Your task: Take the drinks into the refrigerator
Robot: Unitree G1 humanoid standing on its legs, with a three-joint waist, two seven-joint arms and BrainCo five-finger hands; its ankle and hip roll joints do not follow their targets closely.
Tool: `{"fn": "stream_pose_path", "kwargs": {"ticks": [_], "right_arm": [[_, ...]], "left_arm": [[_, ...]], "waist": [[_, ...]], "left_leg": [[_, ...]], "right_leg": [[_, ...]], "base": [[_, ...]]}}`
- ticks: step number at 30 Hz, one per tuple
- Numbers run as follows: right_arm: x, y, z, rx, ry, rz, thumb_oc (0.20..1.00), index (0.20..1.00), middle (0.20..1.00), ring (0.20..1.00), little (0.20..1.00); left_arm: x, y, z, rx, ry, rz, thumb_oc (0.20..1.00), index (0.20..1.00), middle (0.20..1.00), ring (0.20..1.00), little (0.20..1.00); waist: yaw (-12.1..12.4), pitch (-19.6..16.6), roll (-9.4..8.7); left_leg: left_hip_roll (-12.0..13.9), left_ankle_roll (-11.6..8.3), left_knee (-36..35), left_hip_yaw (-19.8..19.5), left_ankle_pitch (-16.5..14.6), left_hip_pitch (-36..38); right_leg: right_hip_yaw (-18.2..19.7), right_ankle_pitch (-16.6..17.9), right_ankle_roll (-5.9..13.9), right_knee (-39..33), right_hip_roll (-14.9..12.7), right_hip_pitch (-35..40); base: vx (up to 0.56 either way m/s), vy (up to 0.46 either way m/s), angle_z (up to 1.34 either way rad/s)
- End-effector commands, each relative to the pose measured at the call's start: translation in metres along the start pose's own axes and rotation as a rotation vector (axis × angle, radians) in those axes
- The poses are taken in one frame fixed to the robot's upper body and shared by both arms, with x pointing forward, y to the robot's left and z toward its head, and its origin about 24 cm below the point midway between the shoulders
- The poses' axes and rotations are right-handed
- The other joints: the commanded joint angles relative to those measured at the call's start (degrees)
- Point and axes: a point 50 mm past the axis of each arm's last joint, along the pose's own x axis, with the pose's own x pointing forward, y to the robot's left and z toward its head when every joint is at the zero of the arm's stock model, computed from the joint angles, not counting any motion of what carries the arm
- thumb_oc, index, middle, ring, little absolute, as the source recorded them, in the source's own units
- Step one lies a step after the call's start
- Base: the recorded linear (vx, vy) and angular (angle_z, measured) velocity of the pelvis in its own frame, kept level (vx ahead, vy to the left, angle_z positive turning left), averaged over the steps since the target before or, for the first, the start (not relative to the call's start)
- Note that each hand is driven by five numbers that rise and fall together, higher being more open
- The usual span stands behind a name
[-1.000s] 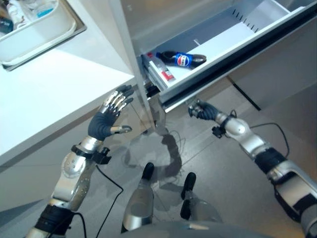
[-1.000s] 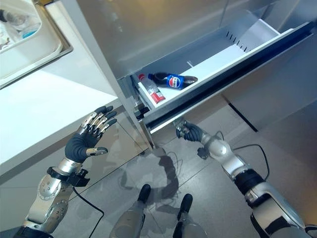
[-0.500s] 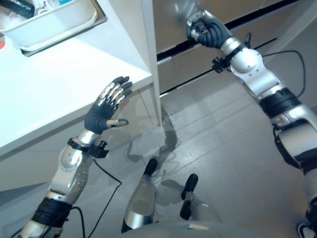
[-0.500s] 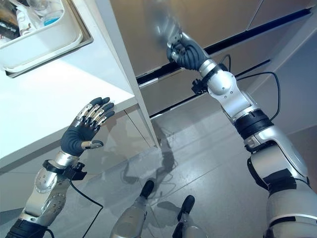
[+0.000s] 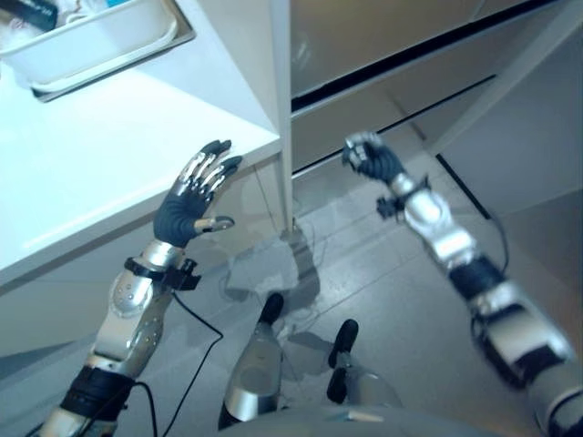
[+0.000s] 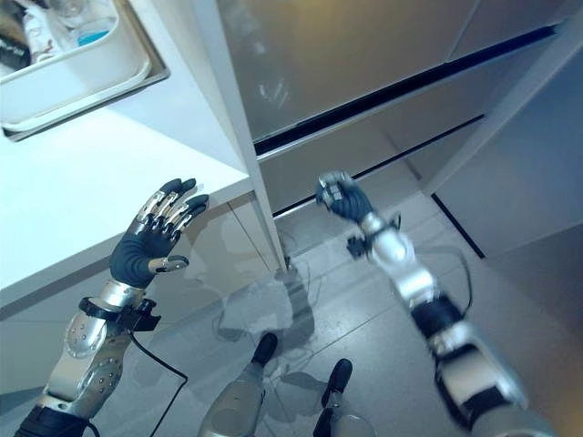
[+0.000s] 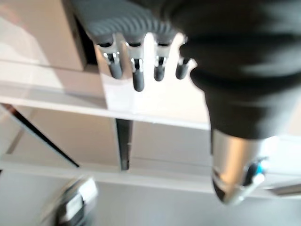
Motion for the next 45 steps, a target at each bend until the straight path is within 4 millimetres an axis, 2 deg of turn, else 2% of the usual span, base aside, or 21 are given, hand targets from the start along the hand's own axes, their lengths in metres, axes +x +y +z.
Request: {"fn": "stream_pose_path", "kwargs": {"ticks": [1,4,5,6,9,11,12,13,18,19,24,28,32,33,34,35,36,37,39,42,45], "right_arm": [[-0.01,-0.015,0.005,-0.029,-0.065,-0.044,0.2,0.2,0.2,0.2,0.2],[-0.043,-0.017,-0.026,0.011,0.052,-0.088,0.2,0.2,0.2,0.2,0.2],[-0.066,-0.019,-0.039,0.007,0.116,-0.092,0.2,0.2,0.2,0.2,0.2],[-0.067,-0.019,-0.04,0.007,0.118,-0.092,0.2,0.2,0.2,0.2,0.2],[-0.109,-0.029,-0.064,0.02,0.25,-0.156,0.2,0.2,0.2,0.2,0.2],[-0.117,-0.03,-0.069,0.02,0.277,-0.166,0.2,0.2,0.2,0.2,0.2],[-0.123,-0.032,-0.073,0.019,0.303,-0.169,0.238,0.238,0.238,0.238,0.238],[-0.129,-0.032,-0.077,0.003,0.329,-0.163,1.0,1.0,1.0,1.0,1.0],[-0.165,-0.036,-0.101,-0.006,0.49,-0.211,1.0,1.0,1.0,1.0,1.0],[-0.165,-0.036,-0.101,-0.006,0.49,-0.211,1.0,1.0,1.0,1.0,1.0],[-0.177,-0.034,-0.112,0.008,0.562,-0.237,1.0,1.0,1.0,1.0,1.0],[-0.187,-0.028,-0.129,0.024,0.664,-0.254,1.0,1.0,1.0,1.0,1.0],[-0.196,-0.024,-0.14,0.042,0.738,-0.273,1.0,1.0,1.0,1.0,1.0],[-0.203,-0.021,-0.147,0.047,0.793,-0.284,1.0,1.0,1.0,1.0,1.0],[-0.203,-0.021,-0.147,0.047,0.792,-0.284,1.0,1.0,1.0,1.0,1.0],[-0.206,-0.019,-0.15,0.051,0.818,-0.287,1.0,1.0,1.0,1.0,1.0],[-0.211,-0.012,-0.157,0.045,0.875,-0.268,1.0,1.0,1.0,1.0,1.0],[-0.211,-0.012,-0.157,0.045,0.874,-0.268,1.0,1.0,1.0,1.0,1.0],[-0.217,-0.005,-0.163,0.06,0.929,-0.26,1.0,1.0,1.0,1.0,1.0],[-0.228,0.004,-0.173,0.052,1.048,-0.223,1.0,1.0,1.0,1.0,1.0],[-0.237,0.009,-0.179,0.059,1.124,-0.212,1.0,1.0,1.0,1.0,1.0]], "left_arm": [[-0.004,0.001,0.011,0.06,-0.088,0.037,1.0,1.0,1.0,1.0,1.0],[-0.009,0.003,0.006,0.072,-0.062,0.06,1.0,1.0,1.0,1.0,1.0],[-0.014,0.007,0.003,0.094,-0.037,0.078,1.0,1.0,1.0,1.0,1.0],[-0.014,0.006,0.003,0.093,-0.036,0.077,1.0,1.0,1.0,1.0,1.0],[-0.022,0.009,-0.005,0.108,0.012,0.104,1.0,1.0,1.0,1.0,1.0],[-0.024,0.01,-0.008,0.11,0.028,0.106,1.0,1.0,1.0,1.0,1.0],[-0.026,0.01,-0.009,0.115,0.038,0.106,1.0,1.0,1.0,1.0,1.0],[-0.027,0.01,-0.012,0.121,0.055,0.109,1.0,1.0,1.0,1.0,1.0],[-0.043,0.012,-0.036,0.152,0.195,0.113,1.0,1.0,1.0,1.0,1.0],[-0.043,0.012,-0.036,0.152,0.194,0.113,1.0,1.0,1.0,1.0,1.0],[-0.066,0.013,-0.07,0.127,0.369,0.168,1.0,1.0,1.0,1.0,1.0],[-0.109,0.009,-0.117,0.142,0.667,0.202,1.0,1.0,1.0,1.0,1.0],[-0.143,0.003,-0.143,0.145,0.865,0.217,1.0,1.0,1.0,1.0,1.0],[-0.164,-0.002,-0.155,0.134,0.983,0.235,1.0,1.0,1.0,1.0,1.0],[-0.164,-0.002,-0.155,0.134,0.983,0.235,1.0,1.0,1.0,1.0,1.0],[-0.175,-0.004,-0.16,0.136,1.045,0.242,1.0,1.0,1.0,1.0,1.0],[-0.21,-0.01,-0.172,0.12,1.236,0.292,1.0,1.0,1.0,1.0,1.0],[-0.21,-0.01,-0.172,0.12,1.235,0.292,1.0,1.0,1.0,1.0,1.0],[-0.23,-0.016,-0.175,0.102,1.343,0.312,1.0,1.0,1.0,1.0,1.0],[-0.284,-0.036,-0.173,-0.006,1.629,0.415,1.0,1.0,1.0,1.0,1.0],[-0.292,-0.043,-0.172,-0.063,1.678,0.442,1.0,1.0,1.0,1.0,1.0]], "waist": [[-2.5,-3.2,-0.16],[-4.4,-3.9,-0.01],[-5.9,-4.4,0.09],[-5.8,-4.5,0.12],[-8.3,-5.6,0.57],[-8.7,-5.9,0.71],[-9.3,-6.3,0.8],[-9.7,-6.7,0.96],[-11.8,-8.9,1.45],[-11.8,-8.8,1.46],[-12.8,-10.3,1.69],[-13.4,-12.1,1.73],[-13.7,-13.5,1.74],[-13.9,-14.1,1.68],[-13.9,-14.0,1.7],[-13.9,-14.2,1.67],[-14.0,-14.8,1.41],[-14.0,-14.8,1.42],[-13.9,-15.4,1.26],[-13.8,-16.6,1.09],[-13.8,-17.1,1.08]], "left_leg": [[-4.0,6.55,0.7,2.3,-3.0,0.5],[-3.7,6.44,0.6,2.9,-3.2,1.1],[-3.5,6.31,0.5,3.4,-3.4,1.5],[-3.5,6.31,0.5,3.4,-3.4,1.5],[-3.3,6.2,0.3,4.1,-3.7,2.7],[-3.2,6.19,0.1,4.3,-3.8,3.0],[-3.1,6.18,0.0,4.7,-3.9,3.3],[-3.1,6.16,-0.1,5.0,-4.0,3.7],[-2.5,5.93,-1.0,6.9,-4.5,6.1],[-2.5,5.93,-1.1,6.9,-4.5,6.2],[-2.1,5.84,-1.6,8.2,-4.9,7.7],[-1.7,5.84,-1.7,9.9,-5.4,9.4],[-1.5,5.83,-1.8,10.5,-6.0,10.7],[-1.5,5.9,-1.8,10.7,-6.2,11.3],[-1.5,5.9,-1.8,10.7,-6.2,11.3],[-1.5,5.91,-1.8,10.8,-6.3,11.5],[-1.3,5.88,-1.7,11.1,-6.5,11.9],[-1.3,5.88,-1.7,11.1,-6.5,11.9],[-1.2,5.87,-1.9,11.4,-6.7,12.5],[-1.0,5.84,-2.3,12.1,-6.9,13.3],[-0.9,5.85,-2.5,12.3,-6.9,13.7]], "right_leg": [[0.5,-7.9,0.61,8.3,-0.4,0.0],[1.0,-7.9,0.67,7.9,-0.3,0.4],[1.4,-7.9,0.66,7.6,-0.1,0.6],[1.4,-7.9,0.66,7.6,-0.1,0.7],[2.2,-7.8,0.76,7.4,0.1,1.3],[2.4,-7.9,0.76,7.3,0.2,1.6],[2.7,-7.9,0.76,7.2,0.4,1.8],[3.0,-7.9,0.8,7.1,0.5,2.0],[4.7,-7.5,1.04,5.5,1.0,3.7],[4.8,-7.5,1.04,5.5,1.0,3.7],[5.7,-7.1,1.24,4.5,1.2,4.9],[7.4,-6.6,1.44,3.6,1.4,6.2],[7.7,-7.0,1.41,3.6,1.5,7.4],[7.9,-7.1,1.32,3.8,1.6,7.8],[7.9,-7.1,1.32,3.8,1.6,7.9],[8.0,-7.2,1.29,3.8,1.7,8.1],[8.3,-7.3,1.2,3.7,1.8,8.3],[8.3,-7.3,1.2,3.7,1.9,8.4],[8.6,-7.3,1.14,3.4,2.0,8.8],[9.2,-7.2,0.95,2.8,2.3,9.4],[9.3,-7.1,0.89,2.6,2.4,9.7]], "base": [[0.01,0.001,-0.1],[0.01,-0.002,-0.15],[0.02,-0.005,-0.13],[0.02,-0.003,-0.09],[0.02,-0.003,-0.12],[0.02,0.002,-0.2],[0.02,0.005,-0.14],[0.04,0.012,-0.12],[0.04,0.001,-0.21],[0.06,-0.003,-0.22],[0.03,0.004,-0.16],[0.03,0.003,-0.21],[0.04,-0.002,-0.11],[0.04,-0.004,-0.04],[0.03,-0.001,-0.01],[0.0,0.0,0.0],[0.0,0.0,0.0],[0.0,0.0,0.0],[0.01,-0.001,-0.02],[0.02,-0.001,-0.06],[0.02,-0.002,-0.19]]}}
